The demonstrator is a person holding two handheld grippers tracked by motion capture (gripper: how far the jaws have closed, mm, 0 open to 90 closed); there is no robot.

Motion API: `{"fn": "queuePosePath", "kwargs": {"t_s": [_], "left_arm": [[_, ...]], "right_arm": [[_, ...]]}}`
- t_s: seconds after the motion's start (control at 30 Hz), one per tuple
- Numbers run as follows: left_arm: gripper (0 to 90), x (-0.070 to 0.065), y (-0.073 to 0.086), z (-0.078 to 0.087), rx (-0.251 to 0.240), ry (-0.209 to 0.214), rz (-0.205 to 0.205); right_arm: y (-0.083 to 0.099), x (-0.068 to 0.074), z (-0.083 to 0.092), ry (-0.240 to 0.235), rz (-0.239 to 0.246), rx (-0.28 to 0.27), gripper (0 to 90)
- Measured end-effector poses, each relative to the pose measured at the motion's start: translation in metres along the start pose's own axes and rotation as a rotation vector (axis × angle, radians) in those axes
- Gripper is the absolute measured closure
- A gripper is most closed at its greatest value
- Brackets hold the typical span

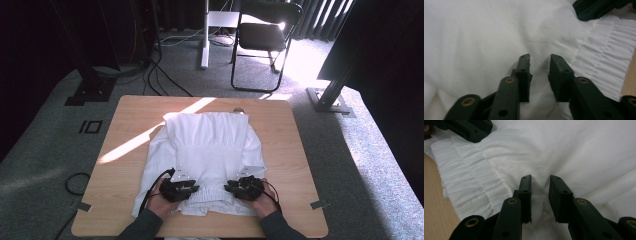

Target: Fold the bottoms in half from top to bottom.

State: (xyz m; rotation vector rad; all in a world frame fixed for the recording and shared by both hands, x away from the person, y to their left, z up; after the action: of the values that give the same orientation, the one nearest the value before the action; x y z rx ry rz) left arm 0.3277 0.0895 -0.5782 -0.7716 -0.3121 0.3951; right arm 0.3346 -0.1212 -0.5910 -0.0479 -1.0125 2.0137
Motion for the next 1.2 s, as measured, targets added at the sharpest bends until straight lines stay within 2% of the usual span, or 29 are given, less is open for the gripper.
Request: {"fn": "queuePosePath", "kwargs": {"t_s": [0.07,0.1,0.2,0.3,0.37,0.43,0.5,0.53,0.57,0.63,0.7,0.73,0.77,0.8,0.9,1.03,1.2], "left_arm": [[62.0,0.009,-0.005,0.006,0.000,-0.039,-0.001],[60.3,0.016,-0.009,0.010,-0.004,-0.070,-0.005],[57.4,0.044,-0.024,0.023,-0.040,-0.159,0.009],[55.9,0.077,-0.037,0.024,-0.061,-0.232,0.048],[55.7,0.098,-0.042,0.018,-0.057,-0.263,0.074],[55.5,0.116,-0.043,0.006,-0.040,-0.275,0.104],[55.5,0.129,-0.038,-0.010,-0.010,-0.273,0.135],[55.5,0.132,-0.034,-0.018,0.016,-0.271,0.147],[55.5,0.134,-0.029,-0.026,0.036,-0.263,0.156],[55.4,0.135,-0.020,-0.038,0.068,-0.246,0.164],[54.8,0.132,-0.014,-0.041,0.059,-0.241,0.169],[54.8,0.132,-0.014,-0.041,0.059,-0.241,0.169],[54.8,0.129,-0.008,-0.039,0.040,-0.231,0.187],[54.8,0.127,-0.006,-0.038,0.032,-0.222,0.196],[54.8,0.116,-0.001,-0.034,0.022,-0.200,0.200],[54.7,0.093,0.004,-0.026,0.016,-0.184,0.168],[54.4,0.065,0.012,-0.016,0.001,-0.165,0.150]], "right_arm": [[-0.003,0.001,0.001,0.011,0.017,0.016,70.2],[-0.006,0.001,0.003,0.024,0.032,0.007,66.3],[-0.028,-0.005,0.012,0.058,0.019,-0.081,54.5],[-0.058,-0.022,0.016,0.104,-0.018,-0.148,49.1],[-0.077,-0.035,0.011,0.132,-0.044,-0.164,46.8],[-0.094,-0.047,0.001,0.171,-0.057,-0.166,45.8],[-0.107,-0.058,-0.012,0.201,-0.077,-0.153,45.8],[-0.113,-0.068,-0.026,0.238,-0.091,-0.131,45.5],[-0.113,-0.068,-0.026,0.238,-0.091,-0.131,45.5],[-0.111,-0.076,-0.041,0.254,-0.107,-0.091,44.6],[-0.103,-0.081,-0.051,0.266,-0.119,-0.062,43.9],[-0.103,-0.081,-0.051,0.266,-0.119,-0.062,43.9],[-0.099,-0.082,-0.054,0.263,-0.124,-0.054,43.8],[-0.091,-0.081,-0.054,0.251,-0.125,-0.084,43.9],[-0.082,-0.076,-0.048,0.238,-0.116,-0.079,43.9],[-0.063,-0.064,-0.038,0.237,-0.100,-0.090,43.9],[-0.041,-0.049,-0.025,0.234,-0.093,-0.096,44.0]]}}
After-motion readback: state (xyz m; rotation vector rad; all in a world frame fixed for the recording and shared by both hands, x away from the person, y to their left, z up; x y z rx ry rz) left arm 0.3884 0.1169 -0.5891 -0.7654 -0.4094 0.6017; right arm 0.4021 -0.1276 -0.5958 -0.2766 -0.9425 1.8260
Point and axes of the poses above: each handheld gripper's, and its own axes: z roughly backward along the jaws, y roughly out of its underside, x roughly to its left, the point moved 6 cm from there along -z, roughly forward along the jaws, and after that the axes turned 14 degrees about -z, right-handed, at the moved point
